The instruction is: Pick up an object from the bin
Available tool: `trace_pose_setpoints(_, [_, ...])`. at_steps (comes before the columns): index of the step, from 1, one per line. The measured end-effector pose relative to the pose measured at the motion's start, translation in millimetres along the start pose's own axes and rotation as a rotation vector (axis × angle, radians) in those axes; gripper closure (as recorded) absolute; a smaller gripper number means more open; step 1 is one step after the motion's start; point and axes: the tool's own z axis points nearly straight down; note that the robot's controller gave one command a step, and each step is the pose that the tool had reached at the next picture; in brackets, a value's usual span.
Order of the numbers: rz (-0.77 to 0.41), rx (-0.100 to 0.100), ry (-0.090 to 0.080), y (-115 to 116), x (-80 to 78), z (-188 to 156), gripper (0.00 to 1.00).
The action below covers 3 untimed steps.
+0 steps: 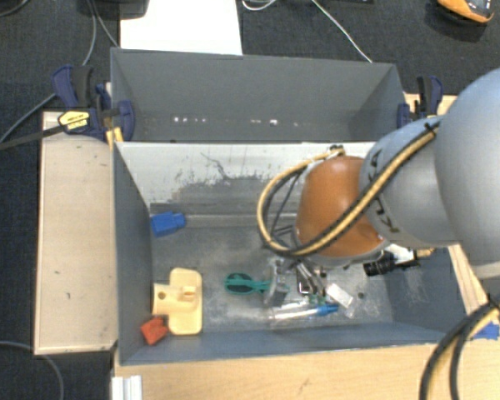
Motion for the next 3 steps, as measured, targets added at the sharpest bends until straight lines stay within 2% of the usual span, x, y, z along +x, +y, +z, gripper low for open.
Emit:
trace_pose_setpoints(1, [0.03, -0.001, -0.005, 6.1, -2.1, -6.7, 1.0])
trace_pose_setpoints(2, [0.026, -0.001, -0.004, 4.0, -14.6, -0.1, 1.0])
trace_pose_setpoints(3, [0.045, -0.002, -0.004, 4.8, -12.0, -0.6, 1.0])
